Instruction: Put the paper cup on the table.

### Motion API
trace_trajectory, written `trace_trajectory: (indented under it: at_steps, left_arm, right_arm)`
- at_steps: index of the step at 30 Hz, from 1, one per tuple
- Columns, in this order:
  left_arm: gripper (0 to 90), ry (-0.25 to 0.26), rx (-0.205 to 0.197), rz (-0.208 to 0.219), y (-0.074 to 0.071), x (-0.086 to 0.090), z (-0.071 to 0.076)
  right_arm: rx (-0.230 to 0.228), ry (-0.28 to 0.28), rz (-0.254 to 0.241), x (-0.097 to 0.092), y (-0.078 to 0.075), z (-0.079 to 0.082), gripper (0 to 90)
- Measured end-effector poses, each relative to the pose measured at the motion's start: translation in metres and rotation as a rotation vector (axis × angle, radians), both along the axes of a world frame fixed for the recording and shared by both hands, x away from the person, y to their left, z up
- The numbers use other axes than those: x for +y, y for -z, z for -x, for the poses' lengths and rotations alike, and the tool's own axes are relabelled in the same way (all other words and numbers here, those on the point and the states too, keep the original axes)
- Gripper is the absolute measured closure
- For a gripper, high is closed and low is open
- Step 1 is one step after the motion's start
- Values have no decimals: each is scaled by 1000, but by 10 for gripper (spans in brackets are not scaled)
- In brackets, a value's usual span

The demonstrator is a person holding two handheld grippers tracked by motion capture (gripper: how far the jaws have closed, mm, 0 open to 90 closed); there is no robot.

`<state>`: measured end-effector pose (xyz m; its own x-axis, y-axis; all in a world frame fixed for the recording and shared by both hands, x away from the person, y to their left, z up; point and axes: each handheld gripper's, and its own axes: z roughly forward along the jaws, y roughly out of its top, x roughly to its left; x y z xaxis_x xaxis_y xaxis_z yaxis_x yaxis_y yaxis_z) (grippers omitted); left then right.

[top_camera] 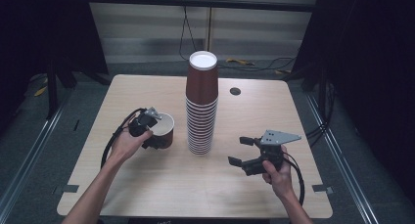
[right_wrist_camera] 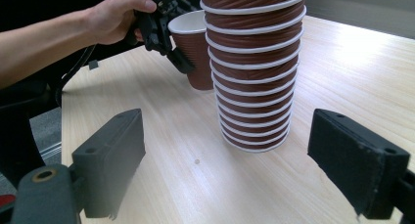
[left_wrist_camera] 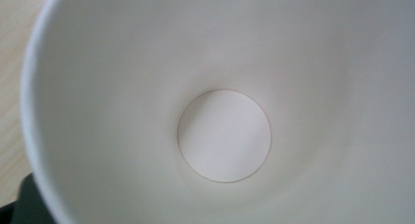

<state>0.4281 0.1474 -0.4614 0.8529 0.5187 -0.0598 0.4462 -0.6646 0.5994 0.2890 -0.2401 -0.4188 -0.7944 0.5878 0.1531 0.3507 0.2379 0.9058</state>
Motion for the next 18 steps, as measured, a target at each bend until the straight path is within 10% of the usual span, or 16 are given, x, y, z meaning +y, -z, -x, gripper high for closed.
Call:
trace_trajectory:
  at_steps: [18]
  left_arm:
    - [159,-36,-2,101,10,22,11]
  right_arm:
    - [5,2,4,0,2,-1,137]
